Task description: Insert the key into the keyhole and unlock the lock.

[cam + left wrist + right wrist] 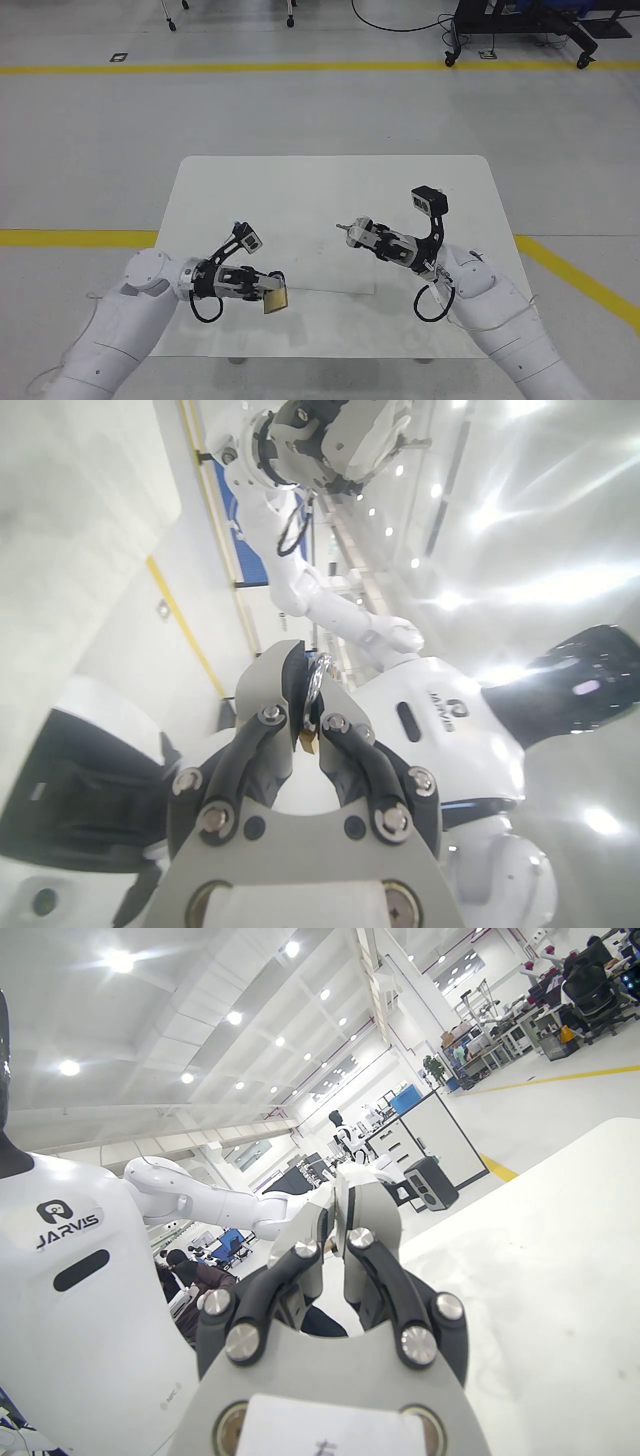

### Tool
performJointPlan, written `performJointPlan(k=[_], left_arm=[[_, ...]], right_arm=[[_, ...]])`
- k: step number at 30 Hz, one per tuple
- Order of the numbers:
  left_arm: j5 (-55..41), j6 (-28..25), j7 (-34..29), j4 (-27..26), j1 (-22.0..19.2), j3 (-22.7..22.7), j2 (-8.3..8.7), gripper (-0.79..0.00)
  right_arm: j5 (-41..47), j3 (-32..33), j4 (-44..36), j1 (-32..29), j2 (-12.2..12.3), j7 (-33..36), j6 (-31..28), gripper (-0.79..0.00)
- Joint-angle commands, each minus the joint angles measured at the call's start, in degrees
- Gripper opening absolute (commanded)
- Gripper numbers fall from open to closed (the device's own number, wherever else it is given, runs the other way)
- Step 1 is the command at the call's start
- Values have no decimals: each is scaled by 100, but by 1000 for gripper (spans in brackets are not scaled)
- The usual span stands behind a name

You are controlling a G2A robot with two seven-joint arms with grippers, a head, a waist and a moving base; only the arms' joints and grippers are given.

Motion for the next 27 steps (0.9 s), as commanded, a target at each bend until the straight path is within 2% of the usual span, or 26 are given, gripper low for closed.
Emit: performJointPlan(k=[1, 4, 6, 10, 13, 17, 25, 26, 27], left_arm=[[-472, 944, -10, 287, -186, 188, -53, -785], [-607, 2030, -10, 685, -562, 509, -123, -785], [-470, 2391, 72, 969, -780, 784, -159, -785], [-160, 2867, 546, 1383, -1304, 1482, -168, -785], [-190, 3037, 716, 1578, -1648, 1954, -127, -785], [-370, 2975, 654, 1684, -1795, 2092, -97, -785], [-370, 2975, 654, 1684, -1795, 2092, -97, -785], [-351, 2936, 736, 1685, -1782, 2084, -96, -785], [-224, 2785, 1143, 1685, -1748, 2048, -88, -785]], right_arm=[[-306, 111, -83, -23, 17, -20, -34, -785], [-1219, 373, -470, -141, 51, -127, -77, -785], [-1878, 547, -734, -304, 63, -333, -77, -785], [-3244, 822, -1255, -604, 42, -954, 222, -785], [-4321, 921, -1654, -842, 11, -1436, 605, -785], [-6081, 1007, -2261, -1168, -10, -1903, 1258, -785], [-6081, 1007, -2261, -1168, -10, -1903, 1258, -785], [-6081, 1007, -2261, -1168, -10, -1903, 1258, -785], [-6081, 1007, -2261, -1168, -10, -1903, 1258, -785]])
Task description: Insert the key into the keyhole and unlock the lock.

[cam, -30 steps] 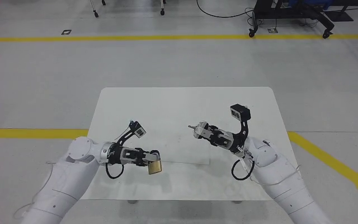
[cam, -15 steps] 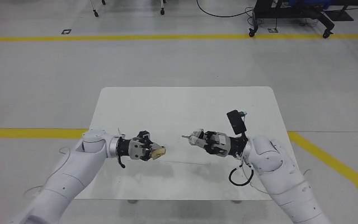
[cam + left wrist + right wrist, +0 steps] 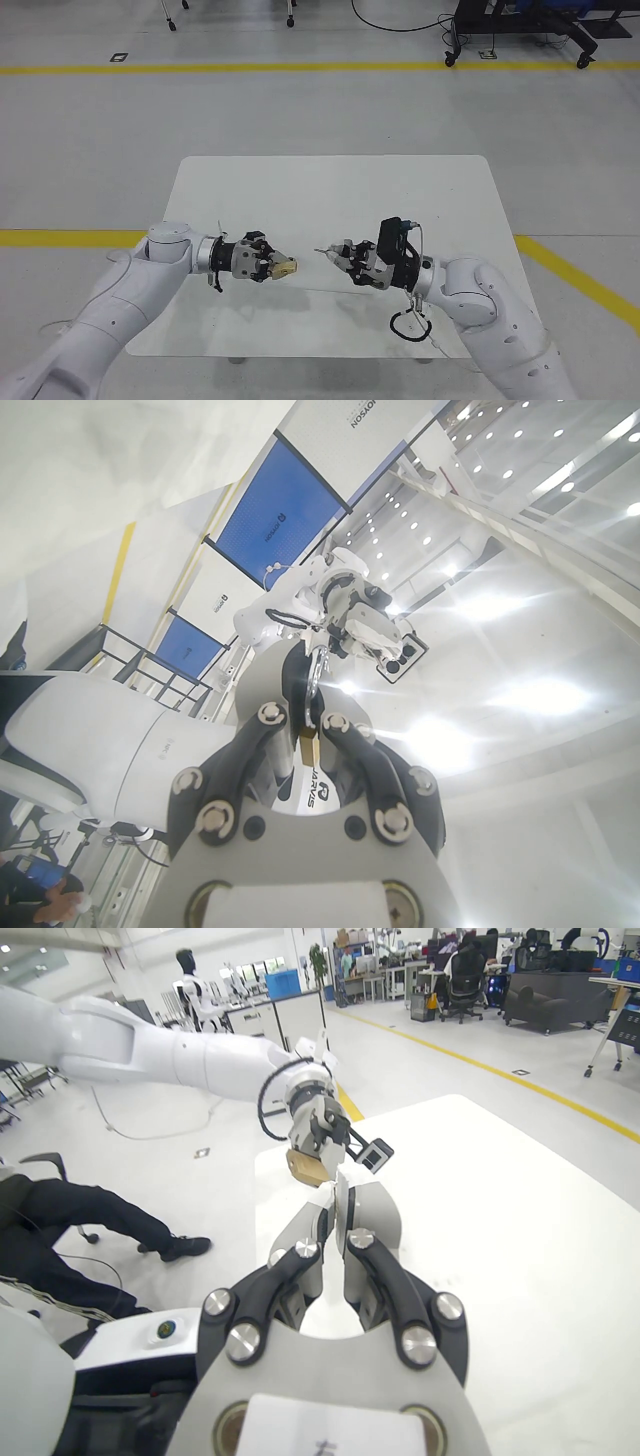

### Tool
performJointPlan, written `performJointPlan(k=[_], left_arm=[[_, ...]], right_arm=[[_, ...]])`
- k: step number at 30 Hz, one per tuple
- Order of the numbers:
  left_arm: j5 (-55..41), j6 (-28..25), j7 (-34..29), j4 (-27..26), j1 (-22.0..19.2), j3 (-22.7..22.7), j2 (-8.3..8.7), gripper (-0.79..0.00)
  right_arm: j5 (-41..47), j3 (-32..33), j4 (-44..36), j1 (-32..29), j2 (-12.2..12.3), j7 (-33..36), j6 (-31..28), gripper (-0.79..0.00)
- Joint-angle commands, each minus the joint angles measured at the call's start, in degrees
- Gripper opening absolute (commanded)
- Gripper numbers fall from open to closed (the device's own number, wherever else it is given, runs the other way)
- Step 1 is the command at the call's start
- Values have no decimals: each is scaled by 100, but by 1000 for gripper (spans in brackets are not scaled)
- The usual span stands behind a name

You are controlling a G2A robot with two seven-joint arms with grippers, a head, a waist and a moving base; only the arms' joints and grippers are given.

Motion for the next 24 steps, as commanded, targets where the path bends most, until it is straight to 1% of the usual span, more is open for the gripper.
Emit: performJointPlan(k=[1, 3, 4, 6, 9, 12, 14, 17, 20, 24], left_arm=[[290, -322, 947, -30, 64, -79, 19, -785], [654, -471, 1929, -177, 114, -165, 53, -785], [796, -467, 2335, -307, 154, -210, 72, -785], [923, -290, 2829, -589, 245, -320, 118, -785], [1110, 164, 3271, -1021, 311, -499, 202, -785], [1262, 730, 3456, -1479, 355, -667, 288, -785], [1313, 1064, 3546, -1779, 409, -785, 342, -785], [1345, 1462, 3595, -2214, 512, -931, 409, -785], [1257, 1725, 3527, -2495, 628, -1054, 453, -785], [1225, 2008, 3521, -2625, 687, -1098, 470, -785]], right_arm=[[-19, 0, 0, 0, 0, 0, 1, -785], [-103, 9, -14, -16, -1, -5, 110, -785], [-264, 43, -57, -11, 1, -17, 234, -785], [-615, 63, -159, -16, 5, -46, 294, -785], [-1387, 100, -373, 10, 22, -67, 313, -785], [-2391, 93, -813, -136, 39, -208, 514, -785], [-3262, 43, -1205, -300, 56, -302, 678, -785], [-4344, -119, -1583, -568, 75, -499, 870, -785], [-4844, -231, -1634, -677, 81, -685, 921, -785], [-5457, -393, -1636, -641, 73, -570, 1002, -785]])
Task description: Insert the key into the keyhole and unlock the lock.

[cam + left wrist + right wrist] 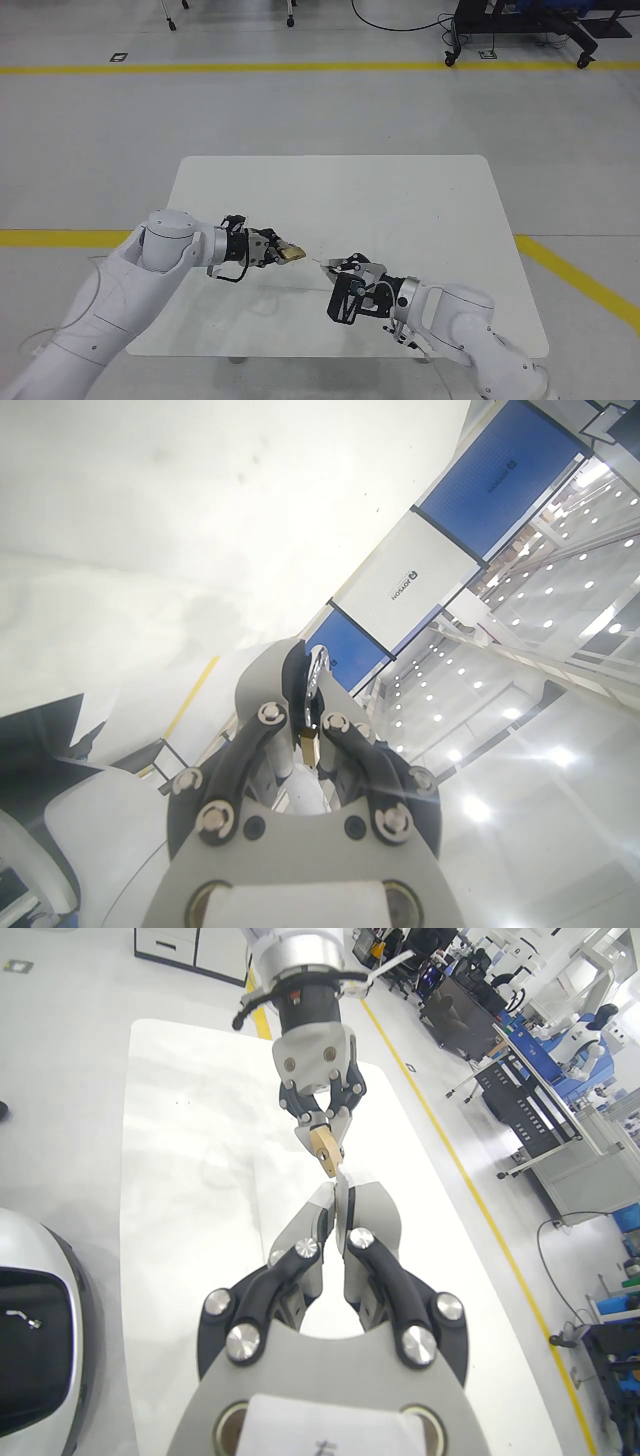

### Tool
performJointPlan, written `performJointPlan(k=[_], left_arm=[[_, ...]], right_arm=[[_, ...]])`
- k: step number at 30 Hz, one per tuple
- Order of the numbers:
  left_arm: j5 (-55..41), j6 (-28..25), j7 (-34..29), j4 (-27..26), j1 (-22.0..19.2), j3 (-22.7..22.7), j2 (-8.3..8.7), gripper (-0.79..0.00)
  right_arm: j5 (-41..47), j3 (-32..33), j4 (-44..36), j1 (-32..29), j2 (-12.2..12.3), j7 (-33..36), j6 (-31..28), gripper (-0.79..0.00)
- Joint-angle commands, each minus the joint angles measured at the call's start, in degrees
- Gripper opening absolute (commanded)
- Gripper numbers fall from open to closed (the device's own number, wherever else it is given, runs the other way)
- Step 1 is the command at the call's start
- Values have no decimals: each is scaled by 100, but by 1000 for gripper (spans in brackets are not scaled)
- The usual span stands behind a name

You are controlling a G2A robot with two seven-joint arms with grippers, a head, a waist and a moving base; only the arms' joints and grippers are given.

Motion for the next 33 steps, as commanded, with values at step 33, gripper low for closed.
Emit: performJointPlan(k=[33], left_arm=[[-240, 175, 393, 392, -269, 367, -357, -785]], right_arm=[[-1453, -844, -44, 122, -220, 782, 440, -785]])
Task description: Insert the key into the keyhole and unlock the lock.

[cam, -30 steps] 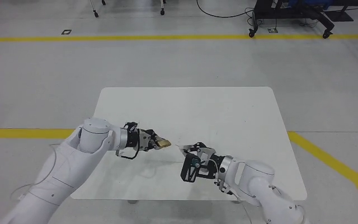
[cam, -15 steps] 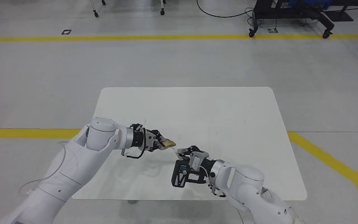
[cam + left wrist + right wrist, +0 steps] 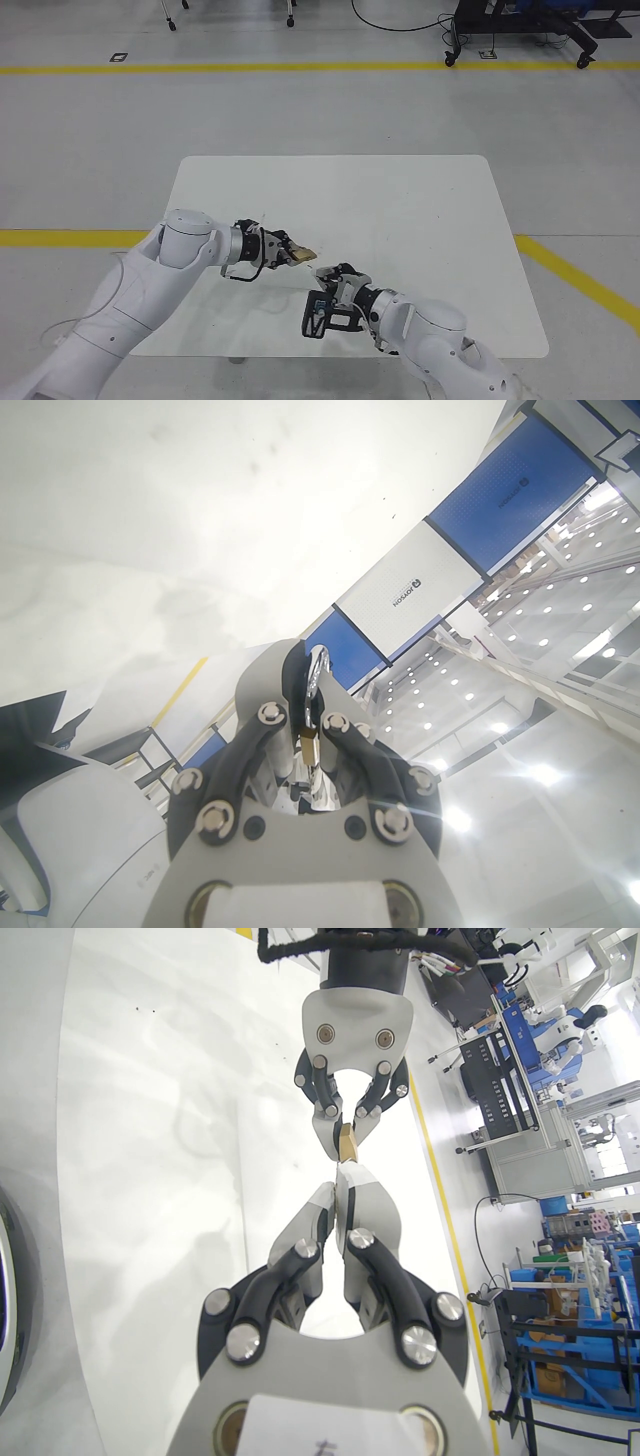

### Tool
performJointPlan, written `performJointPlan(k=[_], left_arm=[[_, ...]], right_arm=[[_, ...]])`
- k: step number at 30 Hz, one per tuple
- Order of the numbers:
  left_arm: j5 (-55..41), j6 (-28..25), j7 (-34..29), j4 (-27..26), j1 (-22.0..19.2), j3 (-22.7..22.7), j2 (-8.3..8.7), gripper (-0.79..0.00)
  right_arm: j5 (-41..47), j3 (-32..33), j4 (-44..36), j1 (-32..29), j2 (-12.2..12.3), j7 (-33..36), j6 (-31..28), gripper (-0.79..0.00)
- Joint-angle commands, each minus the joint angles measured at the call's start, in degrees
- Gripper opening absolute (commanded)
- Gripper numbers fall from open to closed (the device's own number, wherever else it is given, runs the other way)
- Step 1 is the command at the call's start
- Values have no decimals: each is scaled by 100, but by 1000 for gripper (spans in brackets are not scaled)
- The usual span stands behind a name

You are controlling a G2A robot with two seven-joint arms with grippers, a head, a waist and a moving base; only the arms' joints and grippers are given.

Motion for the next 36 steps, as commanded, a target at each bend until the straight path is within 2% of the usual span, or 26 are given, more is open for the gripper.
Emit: performJointPlan(k=[1, 22, 36], left_arm=[[14, 5, -6, 2, 1, -7, -6, -785], [93, 36, -97, 72, -6, -20, -77, -785], [156, 51, -207, 105, 7, -47, -103, -785]], right_arm=[[-11, -34, 19, 35, -20, 70, 6, -785], [-409, -317, 69, 164, -205, 720, 292, -785], [-626, -390, 83, 148, -296, 846, 286, -785]])
